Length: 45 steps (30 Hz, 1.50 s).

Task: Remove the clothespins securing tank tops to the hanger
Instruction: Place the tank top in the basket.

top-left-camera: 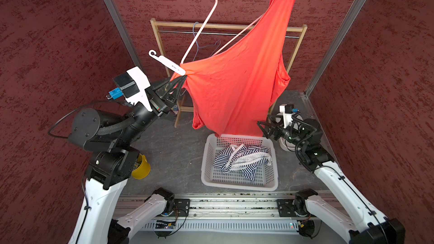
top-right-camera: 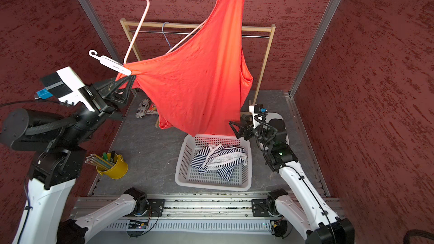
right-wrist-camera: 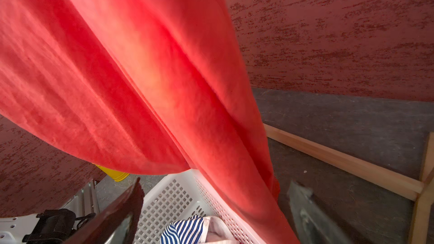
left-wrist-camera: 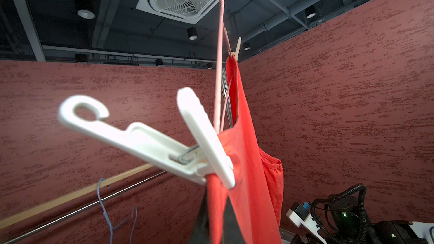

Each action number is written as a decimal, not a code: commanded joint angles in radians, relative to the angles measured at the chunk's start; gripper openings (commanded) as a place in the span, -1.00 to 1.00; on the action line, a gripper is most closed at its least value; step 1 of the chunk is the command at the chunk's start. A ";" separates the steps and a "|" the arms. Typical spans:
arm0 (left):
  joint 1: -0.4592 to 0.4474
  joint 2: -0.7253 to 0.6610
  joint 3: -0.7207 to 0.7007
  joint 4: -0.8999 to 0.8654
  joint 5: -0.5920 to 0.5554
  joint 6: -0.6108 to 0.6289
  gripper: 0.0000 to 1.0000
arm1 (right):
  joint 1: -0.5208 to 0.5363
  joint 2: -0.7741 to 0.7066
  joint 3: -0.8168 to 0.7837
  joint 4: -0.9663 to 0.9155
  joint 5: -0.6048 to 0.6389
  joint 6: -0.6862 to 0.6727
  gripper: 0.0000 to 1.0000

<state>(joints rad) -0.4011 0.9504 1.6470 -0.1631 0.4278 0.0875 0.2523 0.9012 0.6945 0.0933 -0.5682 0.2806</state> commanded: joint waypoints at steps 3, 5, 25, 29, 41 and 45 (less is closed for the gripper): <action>0.007 0.031 0.101 0.119 -0.020 0.044 -1.00 | -0.006 -0.015 -0.004 0.042 0.002 -0.003 0.99; 0.011 0.056 0.142 0.111 -0.030 0.056 -1.00 | -0.006 -0.017 -0.009 0.076 -0.045 -0.004 0.98; 0.059 0.206 0.395 0.132 0.035 -0.034 -1.00 | 0.099 0.172 0.063 0.312 -0.146 0.024 0.99; 0.066 0.205 0.390 0.123 0.034 -0.034 -1.00 | 0.139 0.206 0.084 0.391 -0.125 0.050 0.50; 0.096 0.170 0.268 0.126 0.020 -0.038 -1.00 | 0.241 0.136 0.272 0.455 -0.161 0.147 -0.80; 0.114 0.171 0.248 0.130 0.021 -0.041 -1.00 | 0.249 0.082 0.310 0.468 -0.121 0.186 -0.86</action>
<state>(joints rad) -0.3019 1.1320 1.8984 -0.0898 0.4702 0.0597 0.4934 1.0218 0.9588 0.4915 -0.7174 0.4183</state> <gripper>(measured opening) 0.063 0.083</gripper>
